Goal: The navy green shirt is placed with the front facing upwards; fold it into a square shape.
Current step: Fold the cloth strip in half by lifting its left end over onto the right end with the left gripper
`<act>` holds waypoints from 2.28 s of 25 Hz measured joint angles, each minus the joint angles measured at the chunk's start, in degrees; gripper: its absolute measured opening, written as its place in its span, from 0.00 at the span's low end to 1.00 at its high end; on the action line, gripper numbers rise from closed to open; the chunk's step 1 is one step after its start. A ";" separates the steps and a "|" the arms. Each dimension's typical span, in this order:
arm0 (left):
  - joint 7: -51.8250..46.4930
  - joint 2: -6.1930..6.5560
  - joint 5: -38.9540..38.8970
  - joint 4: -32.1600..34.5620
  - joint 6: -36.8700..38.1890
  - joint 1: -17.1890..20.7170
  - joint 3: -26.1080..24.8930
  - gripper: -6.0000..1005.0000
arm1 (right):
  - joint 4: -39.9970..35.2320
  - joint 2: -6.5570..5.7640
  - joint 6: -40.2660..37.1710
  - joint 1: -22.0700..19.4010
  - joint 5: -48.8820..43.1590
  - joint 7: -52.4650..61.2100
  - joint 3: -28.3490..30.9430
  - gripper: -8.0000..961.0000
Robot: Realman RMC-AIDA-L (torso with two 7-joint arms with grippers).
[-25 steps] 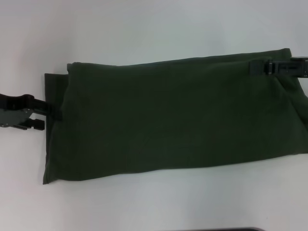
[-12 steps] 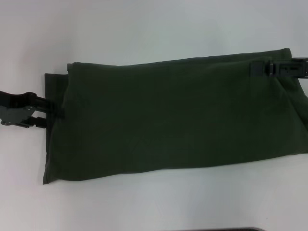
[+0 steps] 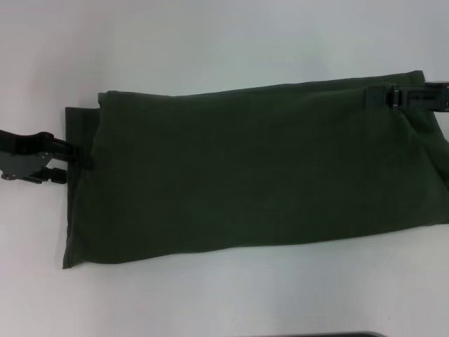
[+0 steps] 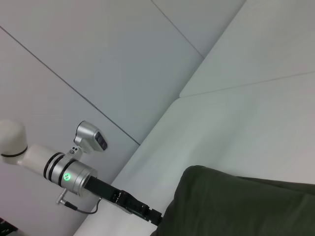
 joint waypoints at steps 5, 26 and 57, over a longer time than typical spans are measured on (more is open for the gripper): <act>-0.78 0.07 0.06 -0.67 -0.35 -0.19 0.18 0.67 | 0.00 -0.07 0.01 0.05 0.00 0.08 0.06 0.64; -2.42 0.12 1.34 -1.40 -0.96 -0.80 0.19 0.67 | 0.00 -0.28 0.00 -0.22 0.00 0.20 0.57 0.64; -2.25 0.36 1.31 -2.10 -1.63 -0.88 0.19 0.67 | 0.00 -0.53 -0.09 -0.39 0.08 1.36 0.61 0.64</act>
